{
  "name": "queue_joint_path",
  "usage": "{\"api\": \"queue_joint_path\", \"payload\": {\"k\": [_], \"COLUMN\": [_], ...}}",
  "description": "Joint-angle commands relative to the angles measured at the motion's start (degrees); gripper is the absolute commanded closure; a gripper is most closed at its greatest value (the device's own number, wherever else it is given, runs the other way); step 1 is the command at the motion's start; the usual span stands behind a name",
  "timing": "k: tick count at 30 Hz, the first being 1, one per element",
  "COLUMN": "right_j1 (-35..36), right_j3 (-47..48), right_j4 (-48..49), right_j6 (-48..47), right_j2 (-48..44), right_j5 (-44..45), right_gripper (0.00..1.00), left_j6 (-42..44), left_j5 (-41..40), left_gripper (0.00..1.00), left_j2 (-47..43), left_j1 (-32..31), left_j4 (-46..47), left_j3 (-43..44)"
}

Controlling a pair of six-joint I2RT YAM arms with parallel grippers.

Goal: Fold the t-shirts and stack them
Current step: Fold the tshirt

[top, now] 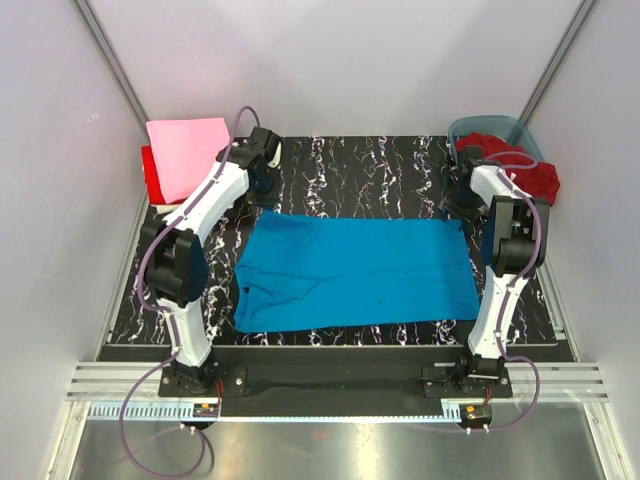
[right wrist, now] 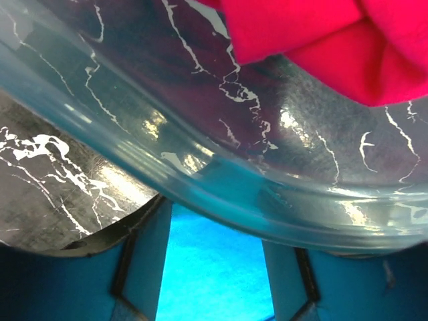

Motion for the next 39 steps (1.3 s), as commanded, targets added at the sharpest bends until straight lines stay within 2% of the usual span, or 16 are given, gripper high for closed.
{"api": "queue_joint_path", "payload": {"k": [1,6,10,16,19,23,29,33,39], "right_j1": [0.0,0.4,1.0,1.3,1.3,1.3,1.3,1.3,1.3], "right_j3": [0.3,1.0,2.2,4.0,4.8,5.1,4.4,3.7,-1.4], "right_j4": [3.6,4.0,3.7,2.9,2.0,1.2,0.0,-1.0,0.1], "right_j6": [-0.7,-0.7,-0.6,-0.9,-1.1,-1.4,-1.7,-2.1,-1.5], "right_j2": [3.6,5.0,5.4,5.8,5.4,4.0,-0.5,-3.9,-9.8], "right_j5": [0.8,0.3,0.1,0.1,0.2,0.1,-0.6,0.1,0.1], "right_gripper": [0.41,0.44,0.58,0.64,0.75,1.00,1.00,1.00,1.00], "left_j6": [0.9,0.8,0.8,0.8,1.0,1.0,-0.3,-0.7,-2.1], "left_j5": [-1.5,-1.2,-1.2,-1.2,-1.9,-4.5,-7.0,-8.3,-7.7], "left_gripper": [1.00,1.00,1.00,1.00,1.00,1.00,1.00,1.00,1.00], "left_j2": [-3.2,-3.2,-3.1,-2.8,-2.8,-4.5,-9.2,-11.2,-18.4], "left_j1": [0.5,0.7,0.9,1.1,1.2,1.1,0.1,-1.0,-1.0], "left_j4": [0.6,0.4,0.3,0.2,0.0,0.8,2.5,0.0,0.6], "left_j3": [0.4,0.4,0.4,0.7,0.6,0.0,-1.1,-0.4,-8.8]}}
